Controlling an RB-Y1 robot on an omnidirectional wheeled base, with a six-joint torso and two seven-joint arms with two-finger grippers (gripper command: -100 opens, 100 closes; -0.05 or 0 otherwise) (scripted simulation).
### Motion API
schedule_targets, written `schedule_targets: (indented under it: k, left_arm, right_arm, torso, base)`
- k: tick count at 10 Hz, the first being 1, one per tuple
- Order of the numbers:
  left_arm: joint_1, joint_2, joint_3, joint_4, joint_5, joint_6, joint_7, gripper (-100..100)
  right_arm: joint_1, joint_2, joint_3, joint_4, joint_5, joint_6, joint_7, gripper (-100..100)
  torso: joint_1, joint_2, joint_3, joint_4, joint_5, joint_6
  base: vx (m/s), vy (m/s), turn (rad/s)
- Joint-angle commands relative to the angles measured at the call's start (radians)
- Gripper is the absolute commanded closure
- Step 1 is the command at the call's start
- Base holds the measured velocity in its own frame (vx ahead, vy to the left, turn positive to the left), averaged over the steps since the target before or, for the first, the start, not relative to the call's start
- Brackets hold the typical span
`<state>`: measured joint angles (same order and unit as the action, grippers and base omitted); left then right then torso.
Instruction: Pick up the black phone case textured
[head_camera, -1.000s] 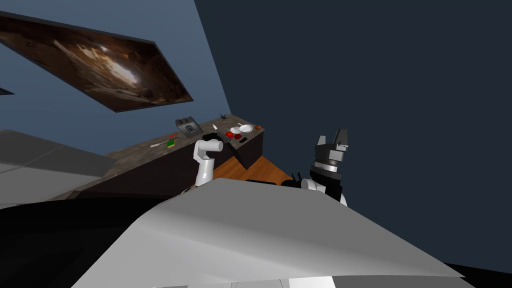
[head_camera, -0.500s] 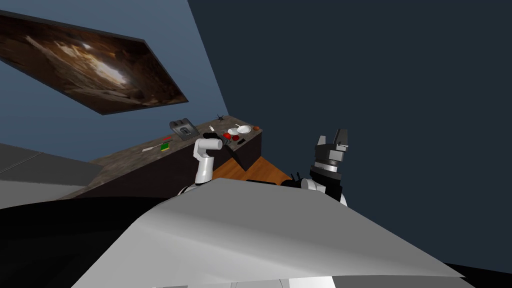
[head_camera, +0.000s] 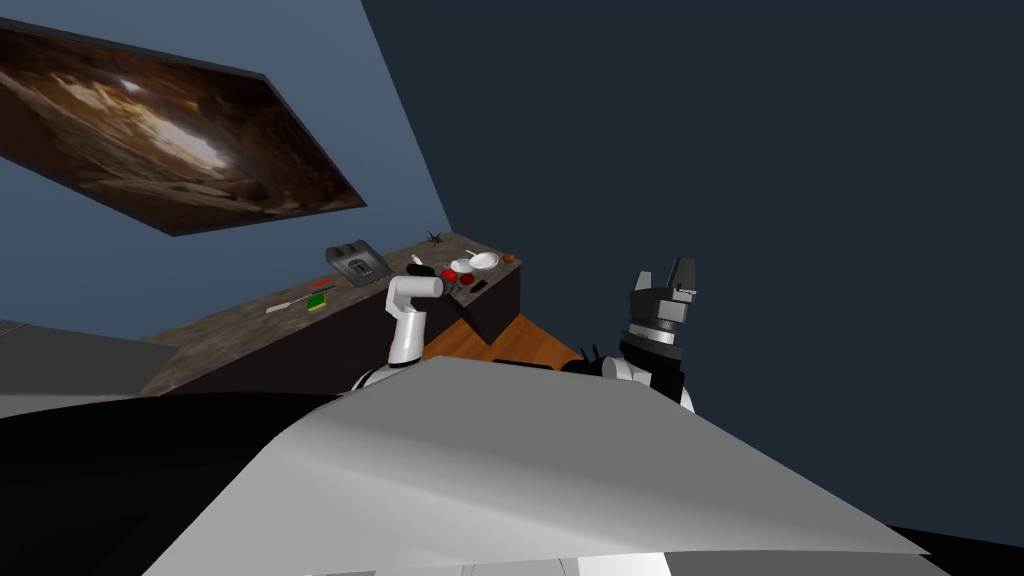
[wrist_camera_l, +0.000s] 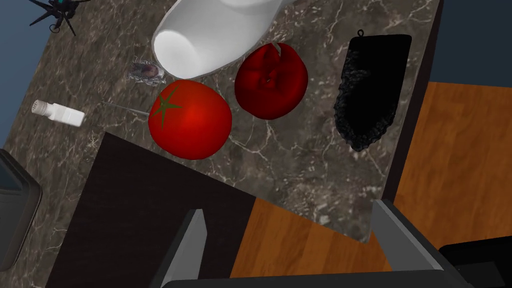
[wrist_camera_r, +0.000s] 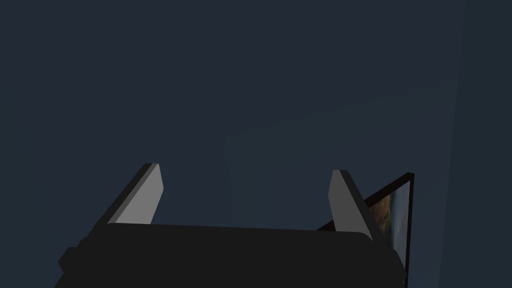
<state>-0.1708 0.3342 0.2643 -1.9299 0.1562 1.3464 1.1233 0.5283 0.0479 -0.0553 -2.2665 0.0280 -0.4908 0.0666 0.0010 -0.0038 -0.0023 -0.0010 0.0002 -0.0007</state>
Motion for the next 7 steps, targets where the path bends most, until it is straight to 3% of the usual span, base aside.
schedule_targets:
  k: [1, 5, 7]
  left_arm:
    - [-0.016, 0.014, 0.009, 0.036, 0.022, 0.05, 0.032, -100]
    - [-0.035, 0.039, 0.023, 0.095, 0.063, 0.167, 0.078, -100]
    - [-0.035, 0.039, 0.023, 0.095, 0.063, 0.199, 0.078, -100]
  right_arm:
    - [0.0, 0.0, 0.0, 0.0, 0.0, 0.0, 0.0, 0]
    - [0.0, 0.0, 0.0, 0.0, 0.0, 0.0, 0.0, 0]
    - [0.0, 0.0, 0.0, 0.0, 0.0, 0.0, 0.0, 0]
  torso:
    - [0.0, 0.0, 0.0, 0.0, 0.0, 0.0]
    - [0.0, -0.001, 0.0, 0.0, 0.0, 0.0]
    - [0.0, -0.001, 0.0, 0.0, 0.0, 0.0]
  base:
    - [0.071, 0.012, -0.111]
    - [0.071, 0.022, -0.093]
    - [0.043, 0.009, -0.02]
